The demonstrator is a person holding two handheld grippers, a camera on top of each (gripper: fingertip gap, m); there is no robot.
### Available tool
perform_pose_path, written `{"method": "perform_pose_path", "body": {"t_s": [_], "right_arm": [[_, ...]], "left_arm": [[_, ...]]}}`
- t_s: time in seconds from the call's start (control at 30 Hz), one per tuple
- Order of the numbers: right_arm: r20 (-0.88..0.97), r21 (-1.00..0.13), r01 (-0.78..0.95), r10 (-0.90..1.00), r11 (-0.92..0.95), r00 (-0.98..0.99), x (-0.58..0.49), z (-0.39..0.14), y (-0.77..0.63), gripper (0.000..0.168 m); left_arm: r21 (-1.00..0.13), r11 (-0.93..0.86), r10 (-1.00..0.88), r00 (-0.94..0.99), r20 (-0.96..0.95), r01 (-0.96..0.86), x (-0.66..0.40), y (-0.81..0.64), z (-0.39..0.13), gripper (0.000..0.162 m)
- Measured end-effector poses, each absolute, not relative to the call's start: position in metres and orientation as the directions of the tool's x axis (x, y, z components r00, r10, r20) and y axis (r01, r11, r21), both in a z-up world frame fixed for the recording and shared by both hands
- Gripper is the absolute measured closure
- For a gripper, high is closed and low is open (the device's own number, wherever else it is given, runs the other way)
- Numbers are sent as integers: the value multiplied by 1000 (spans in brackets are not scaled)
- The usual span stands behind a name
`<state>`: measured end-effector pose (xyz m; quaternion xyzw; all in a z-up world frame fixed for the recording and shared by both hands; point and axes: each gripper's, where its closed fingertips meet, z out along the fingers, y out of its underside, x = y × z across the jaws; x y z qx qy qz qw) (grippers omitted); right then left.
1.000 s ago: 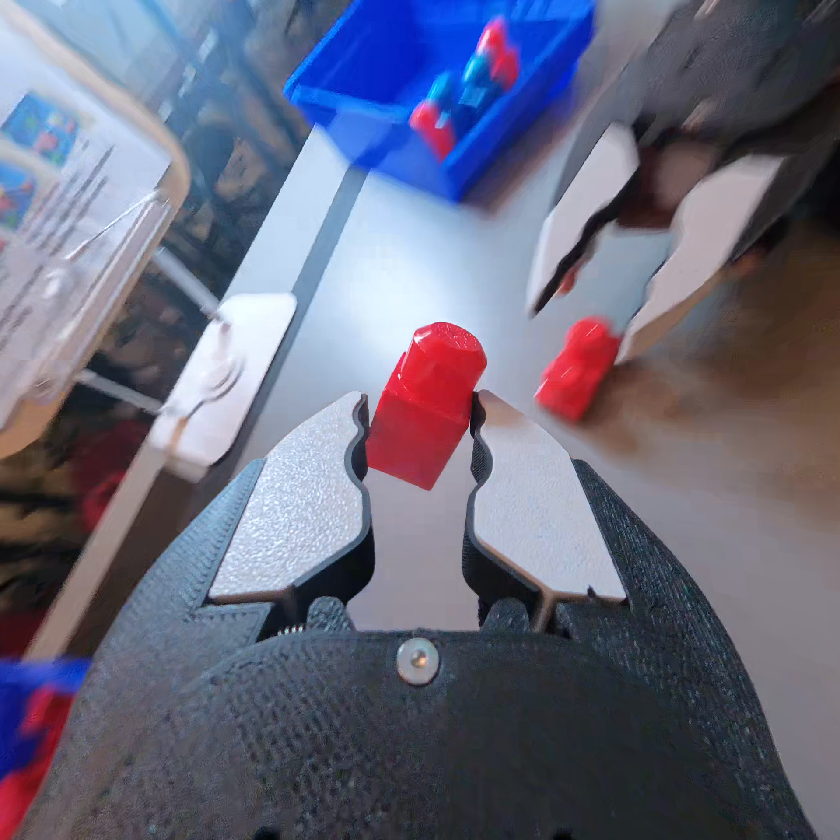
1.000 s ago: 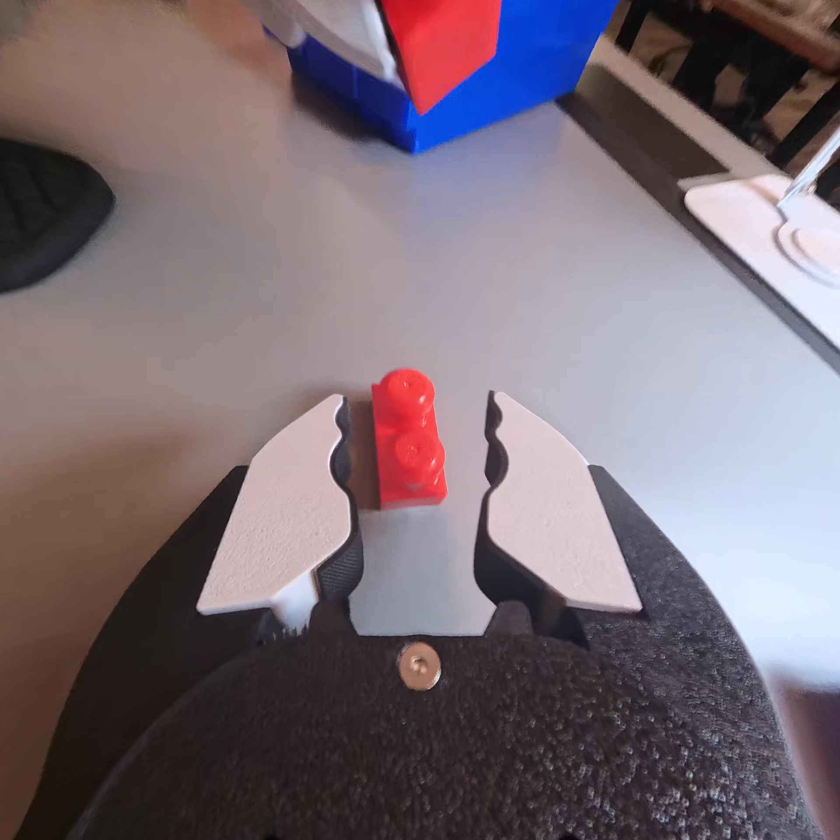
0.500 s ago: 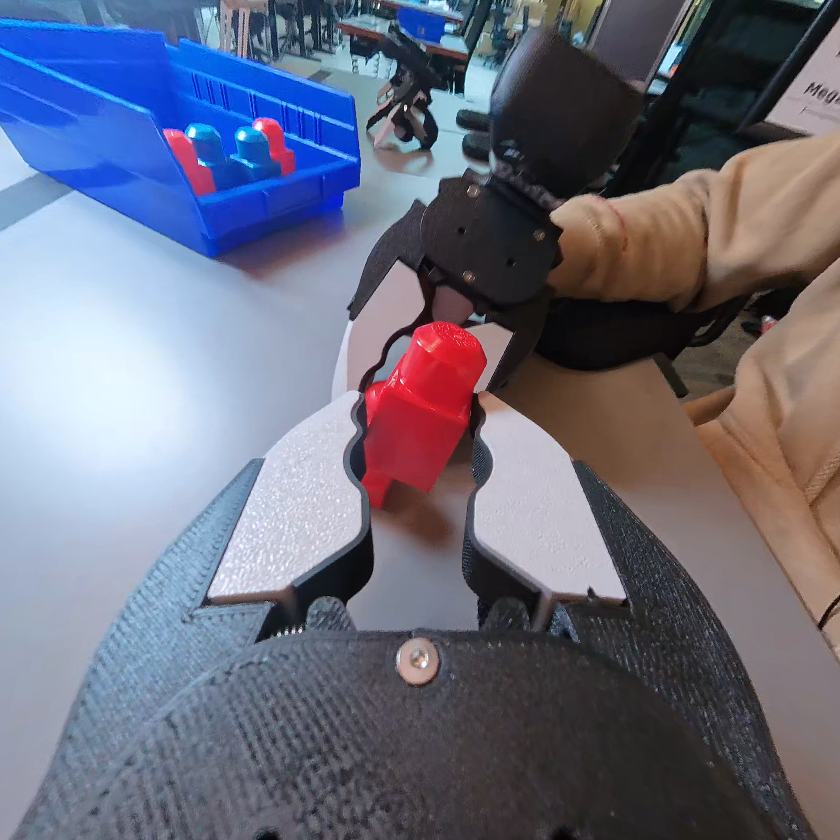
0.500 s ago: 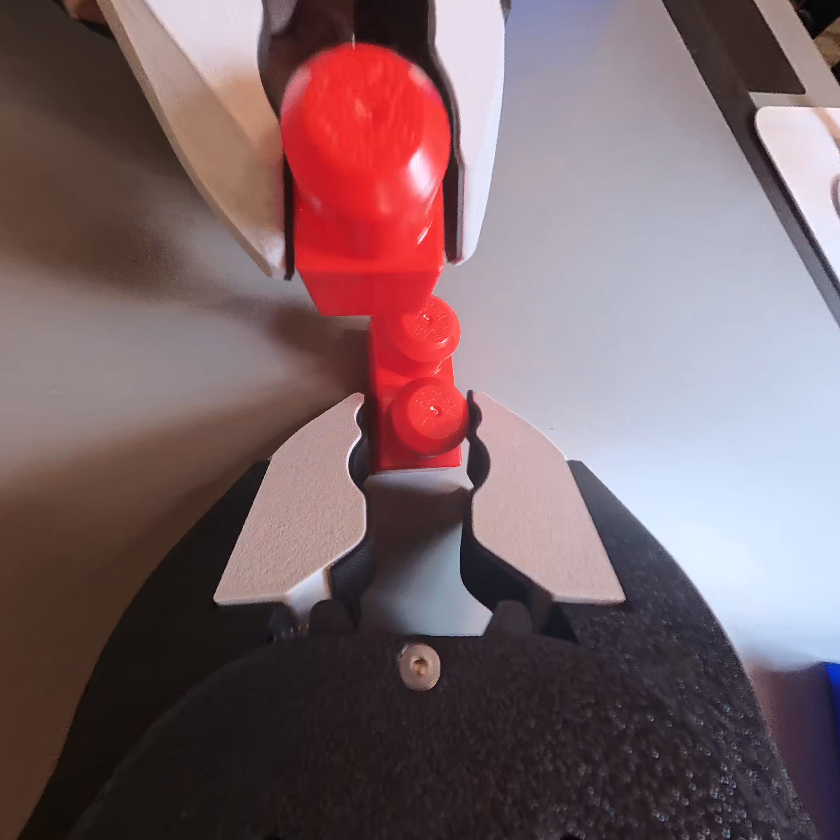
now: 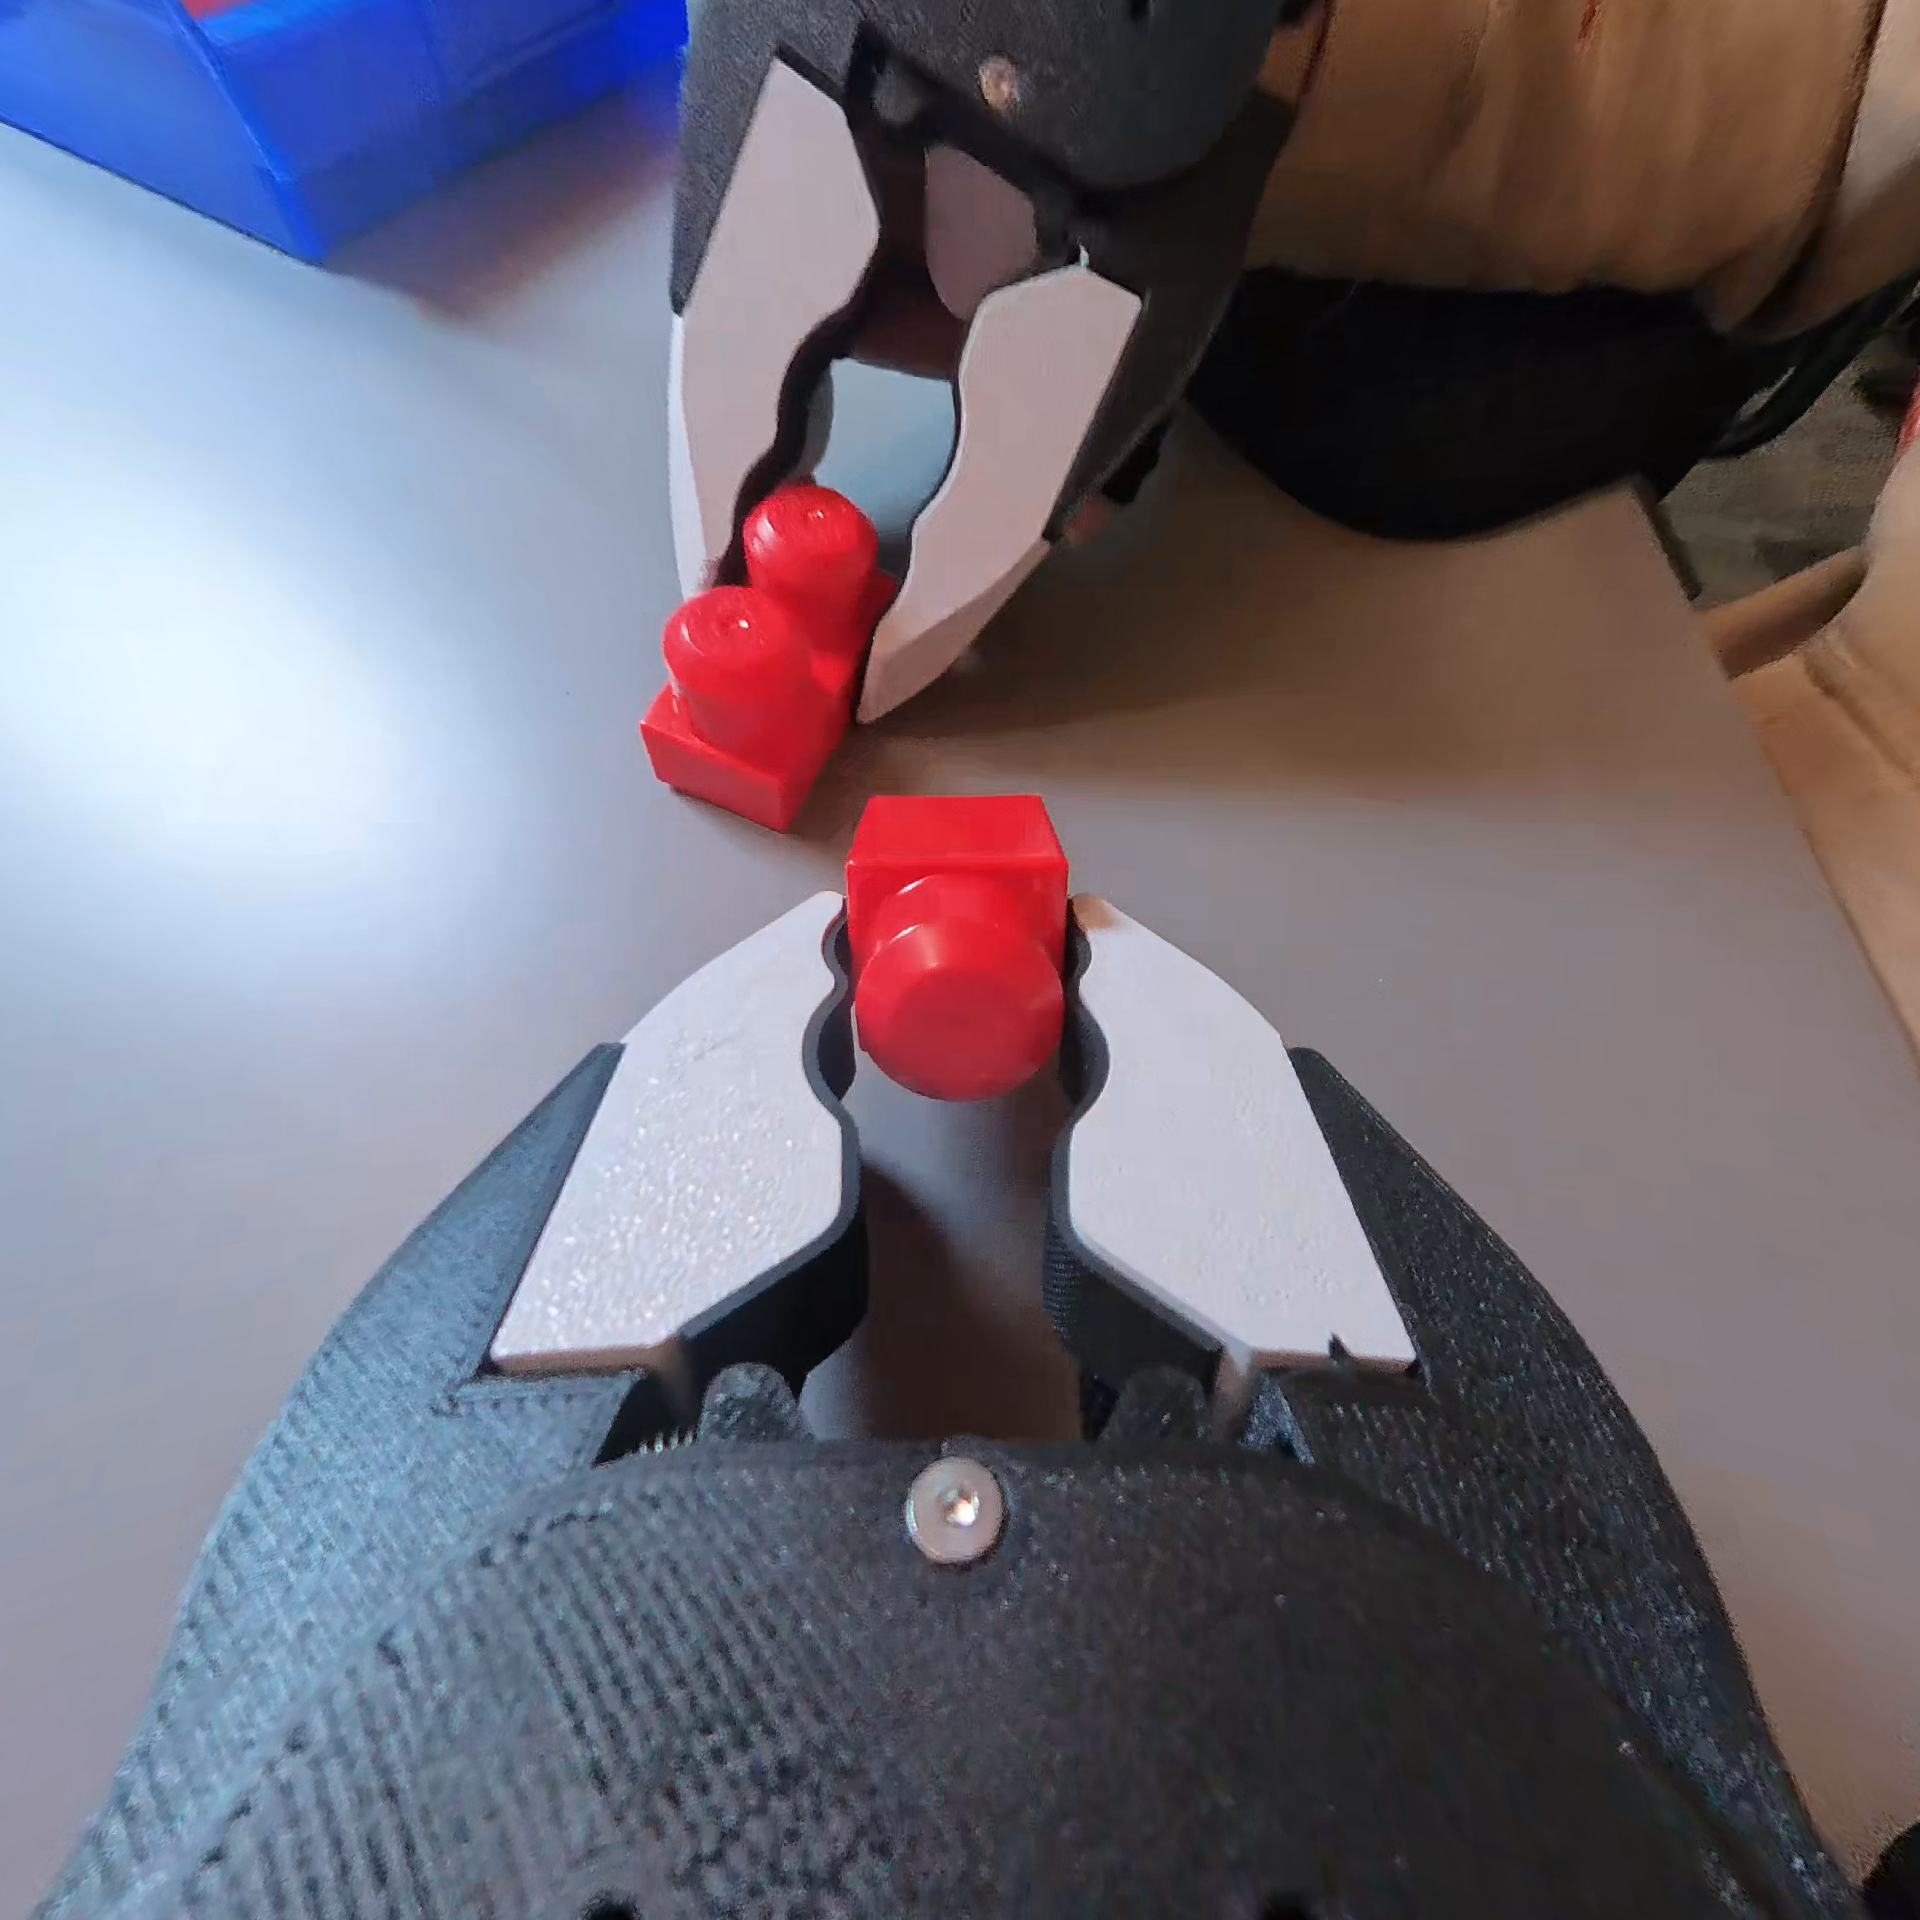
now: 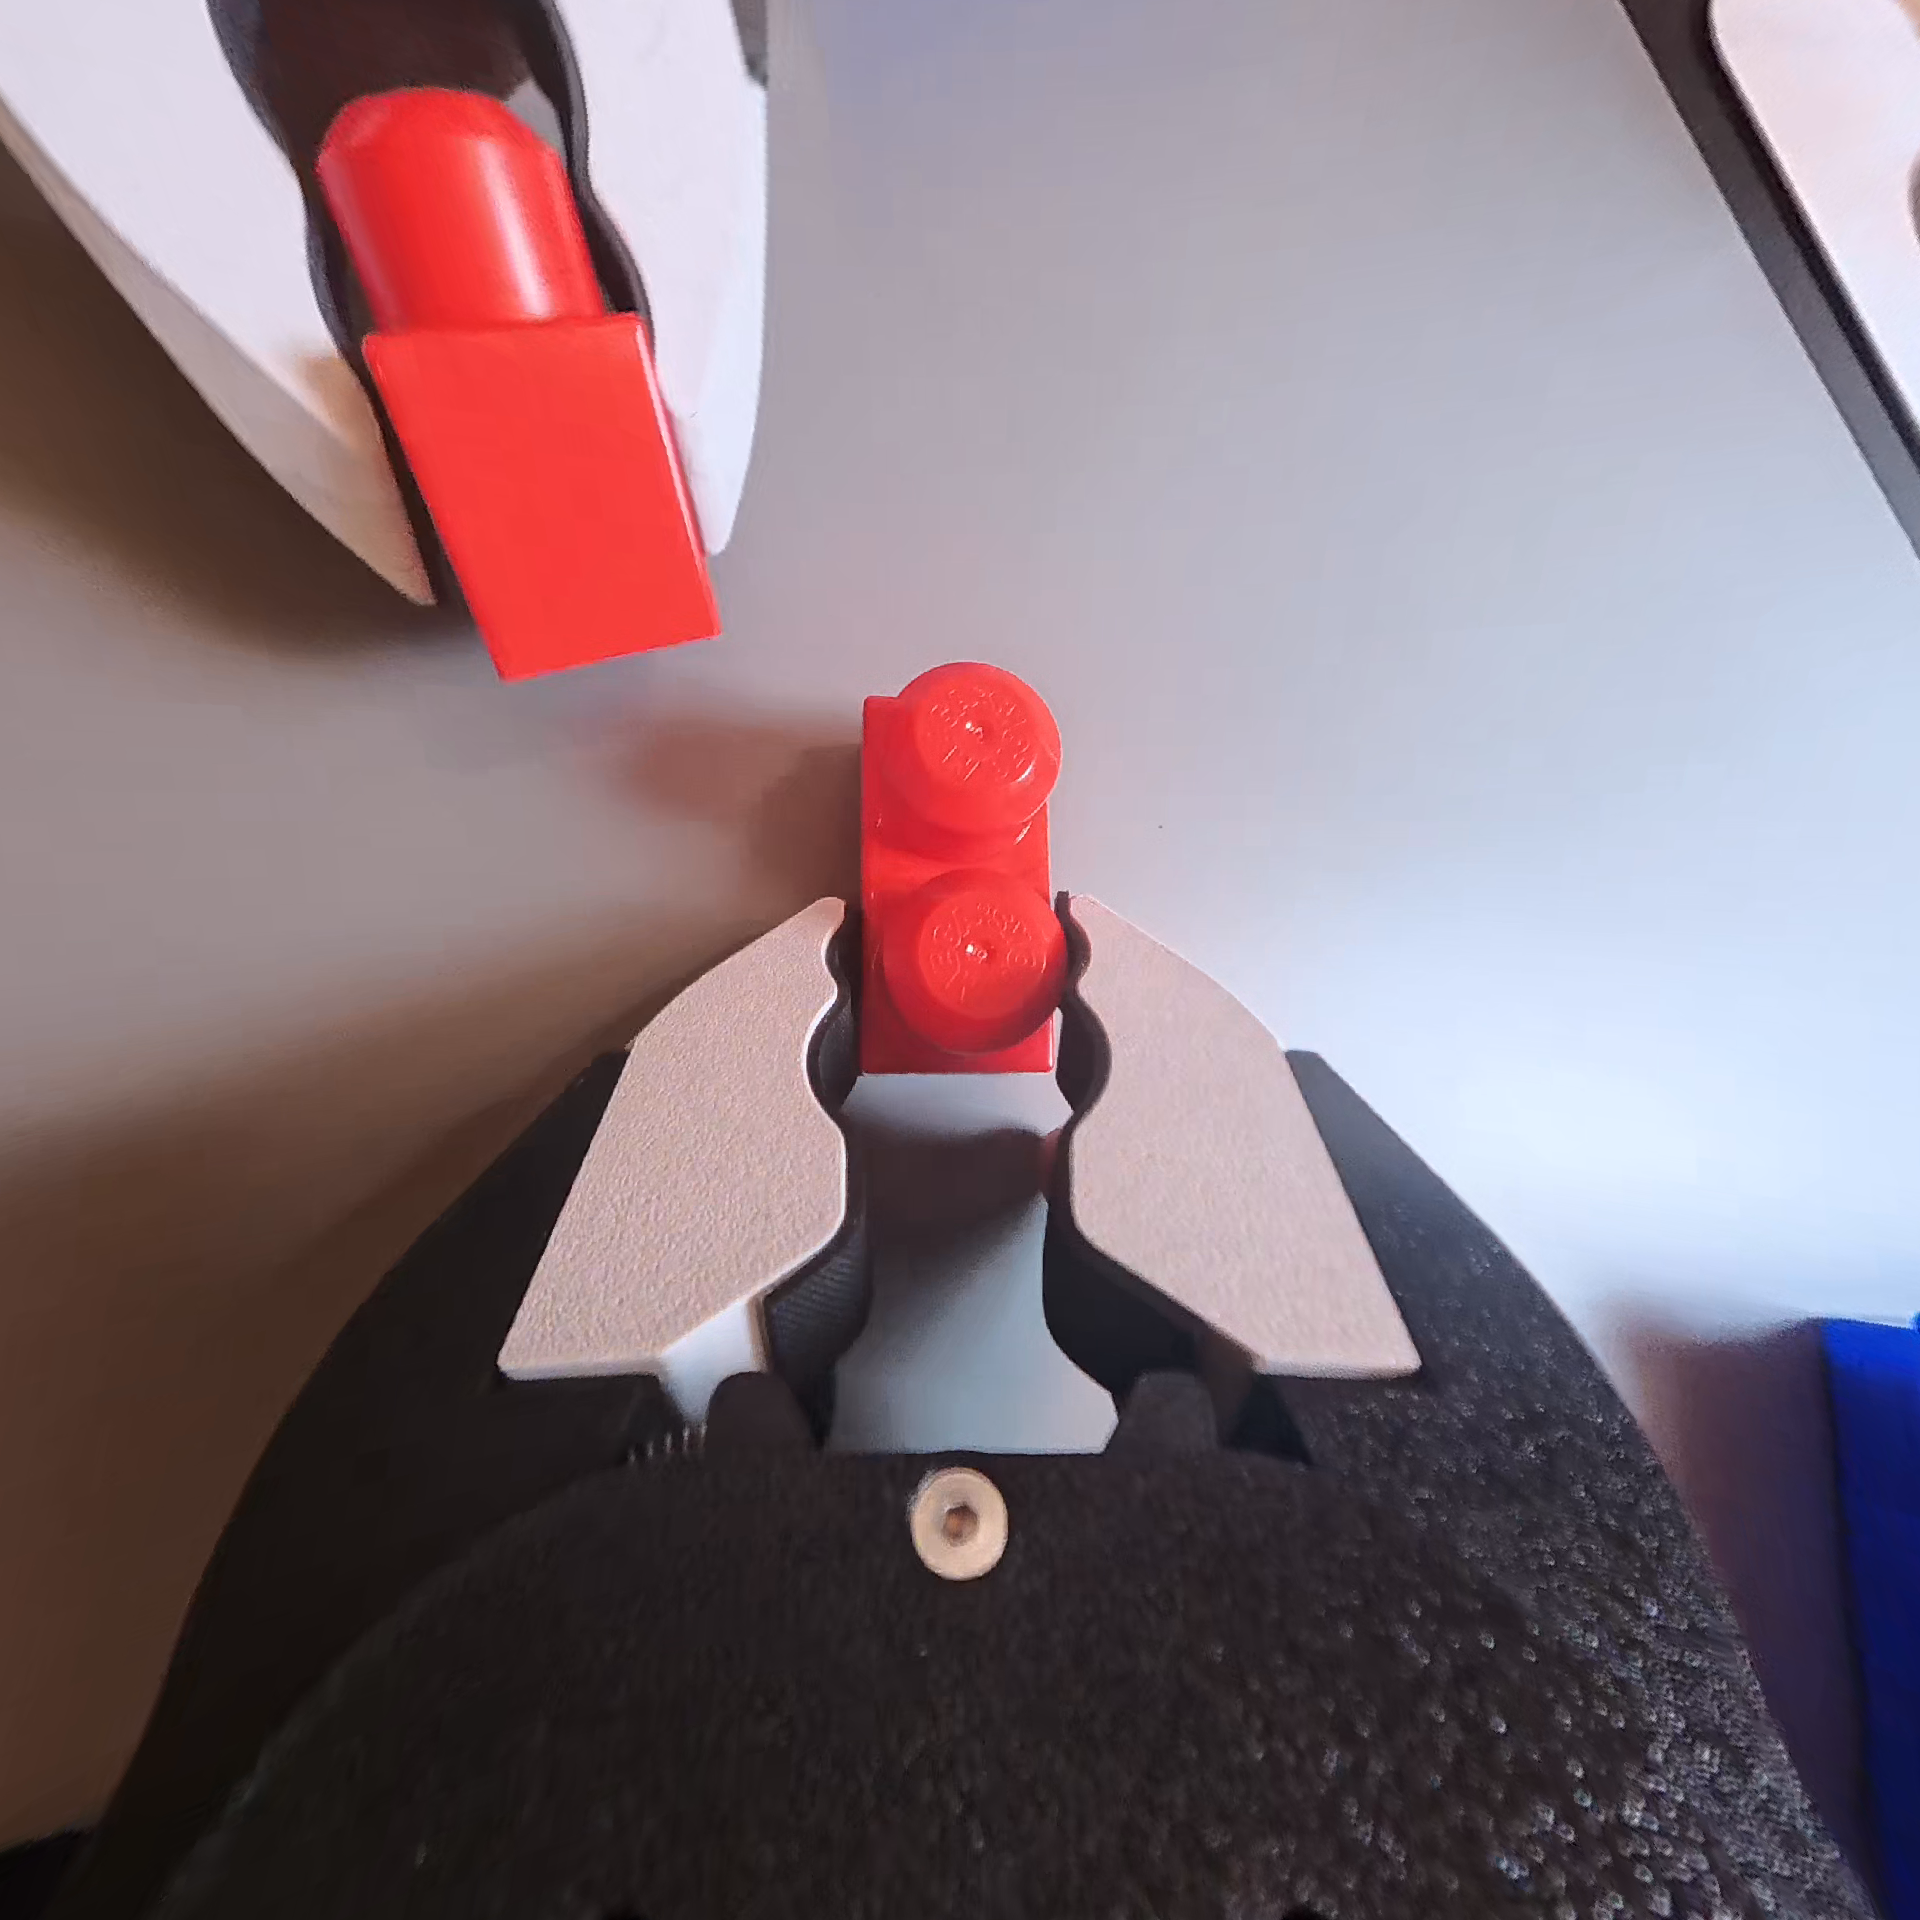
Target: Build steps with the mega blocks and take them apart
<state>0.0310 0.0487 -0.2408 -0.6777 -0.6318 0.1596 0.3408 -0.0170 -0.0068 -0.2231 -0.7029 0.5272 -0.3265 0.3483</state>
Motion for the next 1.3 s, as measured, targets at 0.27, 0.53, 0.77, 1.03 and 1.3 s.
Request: {"method": "perform_pose_path", "body": {"t_s": [0.27,0.53,0.77,1.03,1.3], "right_arm": [[183,-684,727,979,62,89,25,-239,36,133],[187,-685,727,976,48,112,27,-239,40,132],[27,-918,397,994,-16,102,8,-177,26,133],[-78,-989,132,990,-62,-120,-5,-136,-21,133],[-86,-990,124,989,-71,-119,-10,-138,-24,133]], "left_arm": [[-778,-150,-970,244,-5,-610,-14,-8,-234,125],[-788,-133,-962,268,-43,-601,-14,-4,-230,120],[-913,-148,-928,373,-4,-379,-13,14,-187,113],[-985,-152,-977,161,137,-80,4,-23,-129,120],[-985,-169,-973,169,159,-44,6,-23,-120,126]]}}
